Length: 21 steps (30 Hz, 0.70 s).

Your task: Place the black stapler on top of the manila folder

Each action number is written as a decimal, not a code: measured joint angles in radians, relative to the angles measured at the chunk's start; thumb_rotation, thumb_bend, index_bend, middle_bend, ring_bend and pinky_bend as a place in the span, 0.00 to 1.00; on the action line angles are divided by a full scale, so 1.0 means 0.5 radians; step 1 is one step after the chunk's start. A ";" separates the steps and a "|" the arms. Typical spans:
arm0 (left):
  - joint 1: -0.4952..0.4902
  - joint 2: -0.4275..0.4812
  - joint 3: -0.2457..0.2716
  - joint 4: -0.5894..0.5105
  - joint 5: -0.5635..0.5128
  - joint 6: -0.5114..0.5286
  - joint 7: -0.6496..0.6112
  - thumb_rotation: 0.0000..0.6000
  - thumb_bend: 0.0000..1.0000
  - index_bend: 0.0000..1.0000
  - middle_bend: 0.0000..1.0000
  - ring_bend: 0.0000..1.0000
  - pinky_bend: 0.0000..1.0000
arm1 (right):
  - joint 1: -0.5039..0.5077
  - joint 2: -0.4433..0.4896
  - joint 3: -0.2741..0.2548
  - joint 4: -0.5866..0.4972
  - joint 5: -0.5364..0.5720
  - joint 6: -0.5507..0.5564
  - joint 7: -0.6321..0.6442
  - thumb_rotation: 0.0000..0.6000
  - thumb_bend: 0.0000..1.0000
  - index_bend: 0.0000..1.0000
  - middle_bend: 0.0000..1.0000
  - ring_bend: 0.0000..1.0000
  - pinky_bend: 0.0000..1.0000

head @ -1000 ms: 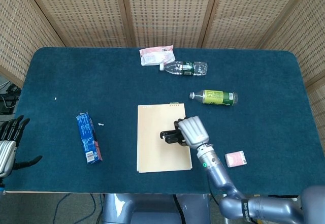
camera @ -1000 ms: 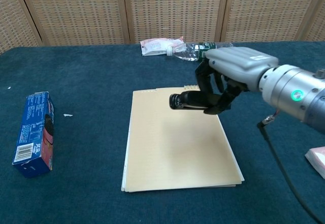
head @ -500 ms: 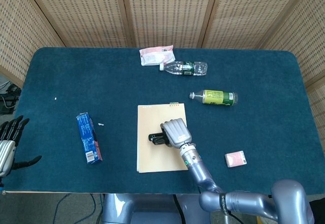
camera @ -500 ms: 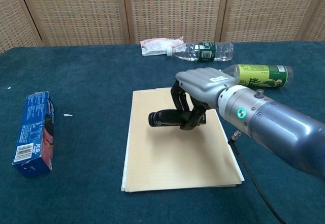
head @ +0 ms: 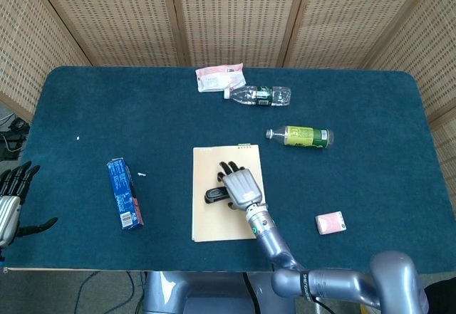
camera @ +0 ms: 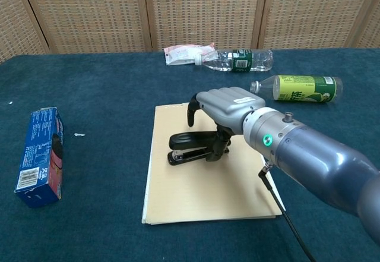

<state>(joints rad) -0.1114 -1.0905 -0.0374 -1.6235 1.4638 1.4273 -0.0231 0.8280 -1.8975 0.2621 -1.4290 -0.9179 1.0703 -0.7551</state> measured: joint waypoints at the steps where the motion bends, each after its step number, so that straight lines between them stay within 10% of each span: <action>1: 0.000 -0.001 0.000 0.001 0.001 0.002 0.002 1.00 0.00 0.00 0.00 0.00 0.00 | 0.000 0.017 0.001 -0.025 0.007 0.009 -0.020 1.00 0.17 0.15 0.00 0.00 0.25; 10: 0.002 -0.013 -0.006 0.010 -0.014 0.005 0.019 1.00 0.00 0.00 0.00 0.00 0.00 | -0.137 0.379 -0.087 -0.437 -0.116 0.241 -0.081 1.00 0.17 0.04 0.00 0.00 0.05; 21: 0.009 -0.049 -0.015 -0.001 -0.024 0.036 0.117 1.00 0.00 0.00 0.00 0.00 0.00 | -0.640 0.983 -0.497 -0.602 -0.811 0.672 0.524 1.00 0.17 0.00 0.00 0.00 0.00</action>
<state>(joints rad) -0.1067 -1.1151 -0.0452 -1.6240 1.4519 1.4452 0.0352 0.5082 -1.4062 0.0137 -1.7302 -1.3233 1.4063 -0.4932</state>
